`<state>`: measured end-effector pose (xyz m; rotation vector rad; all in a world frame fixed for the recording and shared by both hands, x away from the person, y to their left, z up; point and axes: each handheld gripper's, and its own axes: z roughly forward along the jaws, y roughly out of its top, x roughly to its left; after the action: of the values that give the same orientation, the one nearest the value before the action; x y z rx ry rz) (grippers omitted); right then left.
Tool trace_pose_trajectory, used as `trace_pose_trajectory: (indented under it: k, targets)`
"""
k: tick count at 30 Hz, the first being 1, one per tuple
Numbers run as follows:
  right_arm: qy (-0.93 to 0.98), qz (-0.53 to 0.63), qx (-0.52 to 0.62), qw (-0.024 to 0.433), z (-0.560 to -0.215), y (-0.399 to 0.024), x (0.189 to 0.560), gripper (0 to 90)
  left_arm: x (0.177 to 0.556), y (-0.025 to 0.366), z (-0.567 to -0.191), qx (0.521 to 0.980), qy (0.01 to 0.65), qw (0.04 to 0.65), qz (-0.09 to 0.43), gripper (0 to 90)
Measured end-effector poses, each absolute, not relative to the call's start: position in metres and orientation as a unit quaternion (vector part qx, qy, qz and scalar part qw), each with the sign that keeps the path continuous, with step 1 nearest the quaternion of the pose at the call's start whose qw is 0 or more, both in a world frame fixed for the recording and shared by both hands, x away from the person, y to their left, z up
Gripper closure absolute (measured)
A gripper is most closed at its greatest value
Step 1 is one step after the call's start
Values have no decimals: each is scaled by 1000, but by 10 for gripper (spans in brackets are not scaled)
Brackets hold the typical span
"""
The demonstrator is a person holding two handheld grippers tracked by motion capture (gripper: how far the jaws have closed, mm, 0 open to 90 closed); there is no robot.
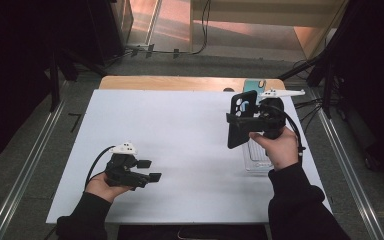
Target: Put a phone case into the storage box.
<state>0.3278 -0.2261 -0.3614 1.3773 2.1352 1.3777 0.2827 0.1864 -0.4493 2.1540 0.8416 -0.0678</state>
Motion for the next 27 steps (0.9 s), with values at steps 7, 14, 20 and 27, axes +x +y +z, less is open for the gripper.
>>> trace_pose_trajectory:
  k: [7,14,20,27]
  targets:
    - [719,462,494,158,-360,-241,337,131,279,192,-450,848,342,404,-24,314]
    - [703,451,520,179,-364,-256,350,131,276,198,-450,844,349,406,-20,315]
    - [683,451,542,190,-366,-270,363,131,272,202,-451,842,354,408,-16,314]
    - [671,445,557,202,-368,-278,384,131,271,206,-451,839,360,409,-14,315]
